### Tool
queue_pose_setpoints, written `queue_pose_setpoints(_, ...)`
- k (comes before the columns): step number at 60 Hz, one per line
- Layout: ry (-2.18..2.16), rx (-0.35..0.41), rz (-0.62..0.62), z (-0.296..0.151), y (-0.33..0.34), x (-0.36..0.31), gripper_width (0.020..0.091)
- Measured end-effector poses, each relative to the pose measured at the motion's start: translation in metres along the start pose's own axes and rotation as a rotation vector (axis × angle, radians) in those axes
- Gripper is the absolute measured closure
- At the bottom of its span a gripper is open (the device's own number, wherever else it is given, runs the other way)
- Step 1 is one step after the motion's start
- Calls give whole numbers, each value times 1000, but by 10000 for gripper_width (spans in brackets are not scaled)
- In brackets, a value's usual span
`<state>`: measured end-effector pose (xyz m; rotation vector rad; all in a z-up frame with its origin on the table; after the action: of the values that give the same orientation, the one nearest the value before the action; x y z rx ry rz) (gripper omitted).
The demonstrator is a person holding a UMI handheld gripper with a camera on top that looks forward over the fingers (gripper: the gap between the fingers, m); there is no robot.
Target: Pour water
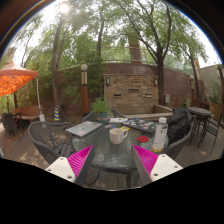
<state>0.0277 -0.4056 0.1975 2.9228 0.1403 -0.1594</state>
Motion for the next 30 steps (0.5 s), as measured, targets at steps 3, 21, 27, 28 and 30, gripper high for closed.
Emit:
queue_pose_setpoints(3, 5, -1, 7, 0, 1, 3, 298)
queue_pose_setpoints(21, 31, 42, 84, 5, -22, 52, 312)
queue_pose_setpoints(27, 54, 42, 135, 17, -47, 94, 313)
queue_pose_setpoints(28, 55, 43, 146, 19, -52, 101, 314)
queue_pose_setpoints(30, 52, 52, 161, 20, -63, 115, 315)
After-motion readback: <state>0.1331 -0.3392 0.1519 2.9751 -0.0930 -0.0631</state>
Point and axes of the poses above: the point between the fingertips, and its own axes, seen from behind it with the camera up: x to the right, z down, y backward, against the way the camera looks, the point moved 8 cm from there along y, backward, against the way the camera looks, and after that the axes turned 5 degrees about -y, right-handed, at the moved point
